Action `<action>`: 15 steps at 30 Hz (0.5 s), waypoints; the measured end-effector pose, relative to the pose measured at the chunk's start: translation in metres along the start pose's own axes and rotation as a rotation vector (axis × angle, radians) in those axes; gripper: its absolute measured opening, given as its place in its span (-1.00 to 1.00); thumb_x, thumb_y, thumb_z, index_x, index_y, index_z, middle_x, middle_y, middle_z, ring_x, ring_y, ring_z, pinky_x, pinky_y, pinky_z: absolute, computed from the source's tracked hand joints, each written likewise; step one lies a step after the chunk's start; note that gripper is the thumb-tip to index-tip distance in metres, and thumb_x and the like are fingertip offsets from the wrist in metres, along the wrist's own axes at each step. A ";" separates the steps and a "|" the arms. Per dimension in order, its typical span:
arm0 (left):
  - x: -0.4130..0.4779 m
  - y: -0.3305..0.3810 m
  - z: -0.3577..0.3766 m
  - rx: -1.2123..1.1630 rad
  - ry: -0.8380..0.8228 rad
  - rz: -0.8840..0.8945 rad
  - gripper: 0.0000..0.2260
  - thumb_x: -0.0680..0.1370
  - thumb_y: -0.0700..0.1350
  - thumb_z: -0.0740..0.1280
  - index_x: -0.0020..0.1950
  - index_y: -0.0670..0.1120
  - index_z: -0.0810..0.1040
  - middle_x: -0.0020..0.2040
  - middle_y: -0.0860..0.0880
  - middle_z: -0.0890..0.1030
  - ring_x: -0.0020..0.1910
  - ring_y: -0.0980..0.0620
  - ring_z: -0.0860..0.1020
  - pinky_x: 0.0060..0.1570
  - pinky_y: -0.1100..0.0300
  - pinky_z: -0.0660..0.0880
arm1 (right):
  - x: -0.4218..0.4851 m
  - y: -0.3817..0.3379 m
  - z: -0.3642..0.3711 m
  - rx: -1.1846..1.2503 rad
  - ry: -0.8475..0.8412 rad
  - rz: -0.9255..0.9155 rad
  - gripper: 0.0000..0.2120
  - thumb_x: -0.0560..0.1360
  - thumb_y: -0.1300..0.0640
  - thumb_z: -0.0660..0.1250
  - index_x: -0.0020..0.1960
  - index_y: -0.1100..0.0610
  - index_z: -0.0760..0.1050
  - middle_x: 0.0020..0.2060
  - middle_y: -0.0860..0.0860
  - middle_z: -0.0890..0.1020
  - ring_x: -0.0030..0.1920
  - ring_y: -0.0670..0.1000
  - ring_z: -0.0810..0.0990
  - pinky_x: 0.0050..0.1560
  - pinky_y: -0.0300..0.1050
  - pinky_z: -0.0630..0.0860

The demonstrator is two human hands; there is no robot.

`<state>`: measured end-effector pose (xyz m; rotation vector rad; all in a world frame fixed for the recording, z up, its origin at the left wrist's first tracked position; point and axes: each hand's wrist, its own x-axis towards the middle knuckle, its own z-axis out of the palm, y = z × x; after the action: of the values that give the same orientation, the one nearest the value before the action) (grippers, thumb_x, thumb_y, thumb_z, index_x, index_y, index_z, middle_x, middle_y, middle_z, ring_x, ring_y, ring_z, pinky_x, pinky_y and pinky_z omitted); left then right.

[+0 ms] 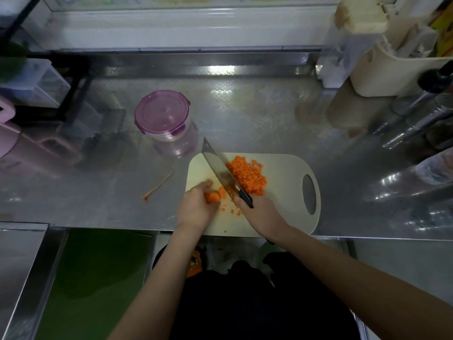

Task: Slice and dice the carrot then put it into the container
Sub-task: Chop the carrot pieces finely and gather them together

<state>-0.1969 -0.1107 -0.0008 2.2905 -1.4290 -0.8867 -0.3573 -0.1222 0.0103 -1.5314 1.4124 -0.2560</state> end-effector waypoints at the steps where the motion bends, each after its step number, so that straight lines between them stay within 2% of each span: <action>1: -0.001 -0.001 -0.001 0.013 0.019 0.001 -0.55 0.45 -0.13 0.41 0.33 0.02 0.46 0.23 -0.04 0.56 0.23 -0.04 0.50 0.21 0.11 0.42 | 0.000 0.000 0.000 0.010 0.006 0.002 -0.60 0.60 -0.01 0.18 -0.37 0.09 0.25 -0.46 -0.02 0.32 -0.46 -0.08 0.30 -0.45 -0.26 0.21; 5: -0.001 -0.003 -0.005 0.005 0.043 0.017 -0.64 0.47 -0.15 0.40 0.27 -0.04 0.51 0.23 -0.08 0.52 0.23 -0.07 0.47 0.20 0.17 0.35 | -0.001 0.003 -0.001 0.026 0.021 0.003 -0.60 0.61 -0.01 0.17 -0.37 0.08 0.25 -0.46 -0.04 0.32 -0.46 -0.08 0.30 -0.48 -0.32 0.25; 10: -0.001 -0.004 -0.005 0.089 0.050 -0.016 -0.61 0.52 -0.11 0.34 0.34 -0.01 0.42 0.29 -0.10 0.38 0.28 -0.12 0.40 0.22 0.04 0.37 | 0.000 0.006 -0.002 0.038 0.007 0.029 -0.61 0.61 -0.04 0.16 -0.35 0.09 0.25 -0.45 -0.02 0.32 -0.45 -0.07 0.29 -0.47 -0.29 0.22; 12: -0.002 -0.002 -0.004 0.094 0.047 0.003 -0.62 0.54 -0.11 0.30 0.35 -0.02 0.41 0.31 -0.11 0.37 0.31 -0.12 0.36 0.28 0.04 0.32 | 0.001 0.008 -0.003 0.046 0.010 0.025 -0.60 0.61 -0.03 0.16 -0.36 0.08 0.24 -0.46 -0.03 0.30 -0.47 -0.08 0.27 -0.50 -0.32 0.25; 15: 0.001 0.004 0.000 0.162 0.063 0.094 -0.62 0.51 0.02 0.34 0.31 0.00 0.44 0.25 -0.05 0.38 0.30 -0.05 0.31 0.32 0.09 0.27 | 0.004 0.010 -0.006 0.032 -0.004 0.042 -0.60 0.61 -0.04 0.16 -0.36 0.08 0.25 -0.47 -0.03 0.31 -0.48 -0.08 0.29 -0.51 -0.34 0.26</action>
<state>-0.1993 -0.1130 0.0013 2.3213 -1.6192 -0.6880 -0.3665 -0.1266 0.0038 -1.4741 1.4289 -0.2484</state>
